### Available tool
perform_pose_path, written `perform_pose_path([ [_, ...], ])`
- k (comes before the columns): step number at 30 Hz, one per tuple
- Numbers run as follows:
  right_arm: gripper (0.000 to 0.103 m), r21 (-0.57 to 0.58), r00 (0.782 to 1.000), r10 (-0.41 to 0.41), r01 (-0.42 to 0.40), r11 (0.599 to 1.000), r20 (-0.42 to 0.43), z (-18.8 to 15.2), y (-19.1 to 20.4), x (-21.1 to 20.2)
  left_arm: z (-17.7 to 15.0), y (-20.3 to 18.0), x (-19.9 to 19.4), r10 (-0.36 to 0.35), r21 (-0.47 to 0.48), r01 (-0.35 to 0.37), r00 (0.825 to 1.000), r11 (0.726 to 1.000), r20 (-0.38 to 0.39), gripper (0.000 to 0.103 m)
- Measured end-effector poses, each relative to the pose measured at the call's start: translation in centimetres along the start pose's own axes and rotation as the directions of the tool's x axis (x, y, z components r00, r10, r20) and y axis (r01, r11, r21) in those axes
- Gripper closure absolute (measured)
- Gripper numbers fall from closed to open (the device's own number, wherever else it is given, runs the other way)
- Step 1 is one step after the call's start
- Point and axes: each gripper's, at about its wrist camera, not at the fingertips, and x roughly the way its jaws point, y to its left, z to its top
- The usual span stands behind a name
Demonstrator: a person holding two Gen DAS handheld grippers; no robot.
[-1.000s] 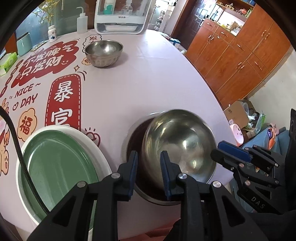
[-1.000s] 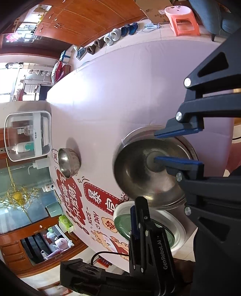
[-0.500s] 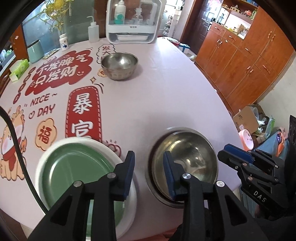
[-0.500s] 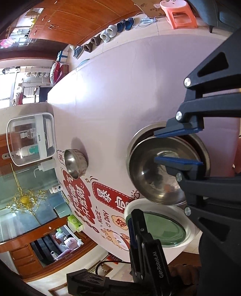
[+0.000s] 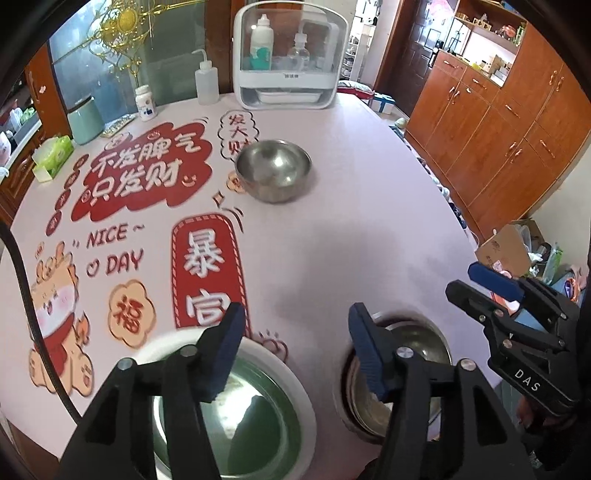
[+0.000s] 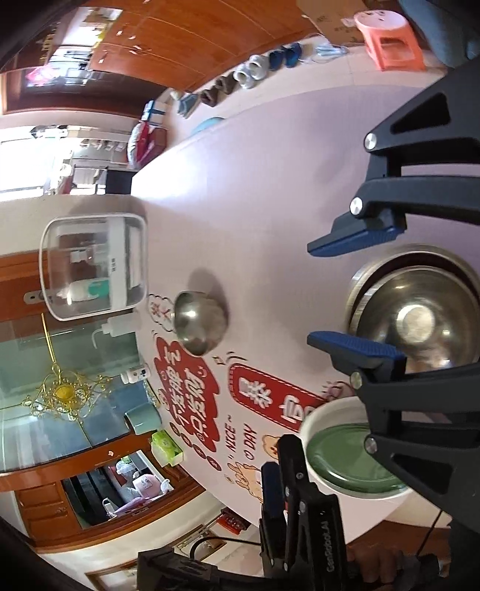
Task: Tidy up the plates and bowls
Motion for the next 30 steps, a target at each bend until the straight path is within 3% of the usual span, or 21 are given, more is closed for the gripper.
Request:
perform_pose_path([
  [12,0.048,-0.081,0.998,0.022,-0.017,0.997,0.063,7.1,2.8,2.6,6.3,4.5,1.6,0.086,-0.061,-0.089,0.995,0.994,-0.049,0.040],
  [20,0.047,-0.071,0.997,0.006,-0.001,0.998,0.081,11.1,3.1,5.8,10.5,7.2,4.3,0.073,-0.126,-0.083,0.994,0.989,-0.080,0.037],
  [30,0.046,-0.021,0.997,-0.037,0.039,0.999,0.063,14.5,1.9,11.0,14.6,8.7,9.5,0.059,-0.136,-0.072,0.993,0.988,-0.100,0.037],
])
